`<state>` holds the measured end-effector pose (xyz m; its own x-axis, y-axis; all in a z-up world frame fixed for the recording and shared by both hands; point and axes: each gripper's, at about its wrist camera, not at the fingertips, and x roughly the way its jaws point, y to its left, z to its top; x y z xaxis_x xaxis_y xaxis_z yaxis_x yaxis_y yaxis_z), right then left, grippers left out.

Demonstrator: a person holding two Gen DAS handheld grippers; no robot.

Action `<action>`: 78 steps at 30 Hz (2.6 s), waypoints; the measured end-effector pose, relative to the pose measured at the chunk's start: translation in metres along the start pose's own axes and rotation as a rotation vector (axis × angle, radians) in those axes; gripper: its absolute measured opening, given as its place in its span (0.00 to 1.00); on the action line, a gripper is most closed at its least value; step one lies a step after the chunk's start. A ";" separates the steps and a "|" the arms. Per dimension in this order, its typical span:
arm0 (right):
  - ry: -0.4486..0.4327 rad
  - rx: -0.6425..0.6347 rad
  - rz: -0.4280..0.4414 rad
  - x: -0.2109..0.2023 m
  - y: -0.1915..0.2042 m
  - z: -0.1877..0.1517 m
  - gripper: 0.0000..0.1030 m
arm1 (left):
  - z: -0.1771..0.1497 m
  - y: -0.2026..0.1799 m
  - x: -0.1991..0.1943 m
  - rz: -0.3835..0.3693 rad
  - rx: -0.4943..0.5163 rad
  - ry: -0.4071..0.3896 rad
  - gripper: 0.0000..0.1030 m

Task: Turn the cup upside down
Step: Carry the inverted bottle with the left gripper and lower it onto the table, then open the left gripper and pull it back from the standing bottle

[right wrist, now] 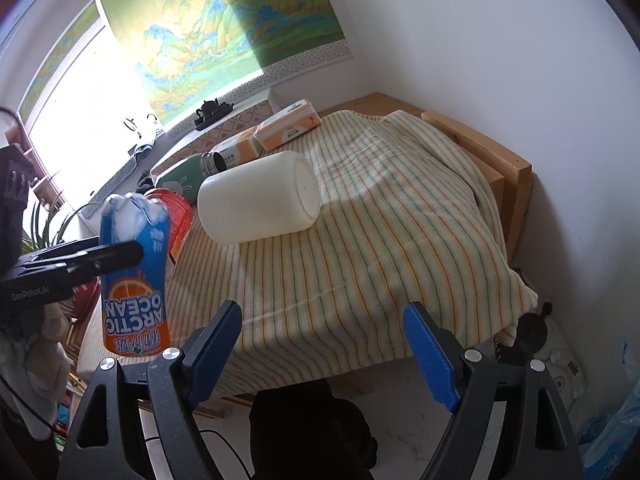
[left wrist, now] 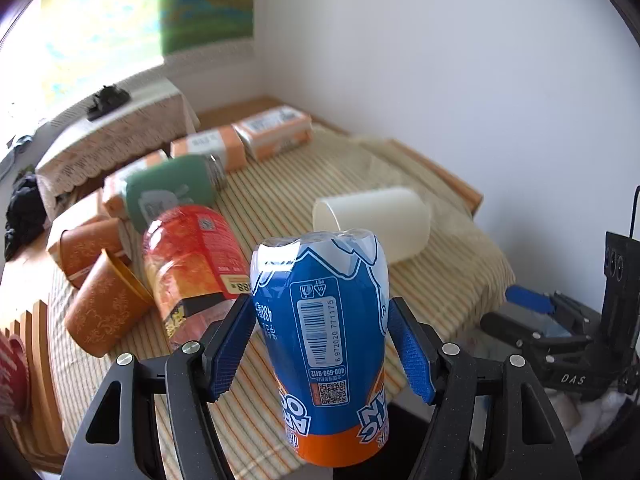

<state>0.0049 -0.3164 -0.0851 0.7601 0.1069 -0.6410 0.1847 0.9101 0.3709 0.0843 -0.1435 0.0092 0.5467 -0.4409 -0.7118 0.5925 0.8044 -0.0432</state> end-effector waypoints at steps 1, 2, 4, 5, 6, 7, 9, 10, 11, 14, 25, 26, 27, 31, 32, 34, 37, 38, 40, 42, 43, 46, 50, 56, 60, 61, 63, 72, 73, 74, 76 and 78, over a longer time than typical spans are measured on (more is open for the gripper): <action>-0.002 -0.006 -0.002 0.000 0.002 0.000 0.77 | -0.004 0.001 -0.004 0.009 -0.016 -0.035 0.69; -0.002 -0.011 -0.004 0.000 0.003 0.001 0.77 | -0.007 0.002 -0.007 0.017 -0.031 -0.065 0.69; 0.000 -0.018 -0.002 0.002 0.006 0.001 0.77 | -0.010 0.004 -0.010 0.026 -0.044 -0.114 0.69; 0.001 -0.020 -0.002 0.002 0.007 0.002 0.77 | -0.012 0.005 -0.011 0.037 -0.055 -0.134 0.69; 0.003 -0.021 -0.001 0.003 0.008 0.002 0.77 | -0.013 0.006 -0.011 0.046 -0.057 -0.149 0.69; 0.006 -0.023 0.001 0.004 0.009 0.001 0.77 | -0.014 0.005 -0.010 0.052 -0.054 -0.167 0.69; 0.010 -0.026 0.004 0.004 0.011 0.001 0.77 | -0.018 0.005 -0.009 0.069 -0.048 -0.200 0.69; 0.011 -0.029 0.004 0.005 0.013 0.000 0.77 | -0.019 0.004 -0.009 0.074 -0.042 -0.220 0.69; 0.011 -0.031 0.004 0.005 0.014 0.000 0.77 | -0.022 0.003 -0.010 0.080 -0.032 -0.243 0.69; 0.010 -0.033 0.003 0.006 0.016 -0.001 0.77 | -0.030 -0.004 -0.009 0.114 0.005 -0.289 0.69; 0.005 -0.041 -0.005 0.003 0.020 -0.002 0.77 | -0.056 -0.001 -0.018 0.111 -0.014 -0.369 0.70; 0.004 -0.042 -0.006 0.002 0.020 -0.002 0.77 | -0.059 -0.001 -0.020 0.113 -0.008 -0.372 0.70; 0.003 -0.043 -0.006 0.002 0.021 -0.002 0.77 | -0.063 -0.002 -0.022 0.112 -0.003 -0.374 0.70; 0.004 -0.046 0.000 0.001 0.023 -0.003 0.77 | -0.072 -0.002 -0.022 0.100 0.013 -0.347 0.70; 0.005 -0.045 0.003 0.000 0.023 -0.003 0.77 | -0.074 -0.002 -0.021 0.097 0.015 -0.339 0.70; 0.003 -0.045 0.004 -0.001 0.024 -0.004 0.77 | -0.078 -0.002 -0.020 0.094 0.020 -0.328 0.70; 0.001 -0.045 0.004 -0.002 0.024 -0.004 0.77 | -0.081 -0.003 -0.022 0.104 0.023 -0.333 0.72; 0.001 -0.046 0.004 -0.002 0.025 -0.004 0.77 | -0.081 -0.003 -0.022 0.104 0.021 -0.333 0.74; 0.001 -0.050 0.005 -0.003 0.027 -0.005 0.77 | -0.081 -0.002 -0.023 0.102 0.019 -0.334 0.82; -0.002 -0.053 0.006 -0.004 0.027 -0.005 0.77 | -0.080 -0.003 -0.023 0.103 0.020 -0.336 0.86; -0.003 -0.053 0.006 -0.005 0.028 -0.005 0.77 | -0.079 -0.004 -0.023 0.108 0.020 -0.336 0.89; -0.006 -0.053 0.006 -0.005 0.028 -0.006 0.77 | -0.078 -0.005 -0.024 0.103 0.020 -0.334 0.91; -0.016 -0.060 0.002 -0.007 0.029 -0.005 0.77 | -0.078 -0.006 -0.028 0.096 0.018 -0.329 0.98; -0.038 -0.088 -0.012 -0.012 0.035 -0.006 0.77 | -0.085 -0.006 -0.044 0.114 0.002 -0.339 0.99; -0.055 -0.115 -0.023 -0.015 0.041 -0.006 0.77 | -0.093 -0.002 -0.057 0.127 -0.024 -0.341 0.99; -0.060 -0.122 -0.026 -0.016 0.043 -0.006 0.77 | -0.095 -0.001 -0.061 0.130 -0.032 -0.341 0.99; -0.071 -0.132 -0.030 -0.018 0.046 -0.006 0.77 | -0.101 0.003 -0.069 0.139 -0.056 -0.342 0.99; -0.115 -0.198 -0.039 -0.025 0.063 -0.007 0.77 | -0.123 0.019 -0.101 0.220 -0.131 -0.340 0.99; -0.119 -0.203 -0.037 -0.025 0.064 -0.007 0.77 | -0.125 0.020 -0.104 0.229 -0.137 -0.340 0.99; -0.123 -0.210 -0.033 -0.026 0.067 -0.007 0.77 | -0.127 0.021 -0.107 0.240 -0.143 -0.340 0.99; -0.130 -0.218 -0.030 -0.026 0.071 -0.007 0.77 | -0.129 0.022 -0.110 0.264 -0.158 -0.337 0.99; -0.136 -0.225 -0.024 -0.026 0.073 -0.007 0.78 | -0.132 0.024 -0.115 0.277 -0.186 -0.336 0.99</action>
<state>-0.0053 -0.2500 -0.0462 0.8368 0.0433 -0.5458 0.0722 0.9794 0.1884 -0.0421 -0.0209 -0.0025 0.8487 -0.2794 -0.4491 0.2979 0.9541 -0.0306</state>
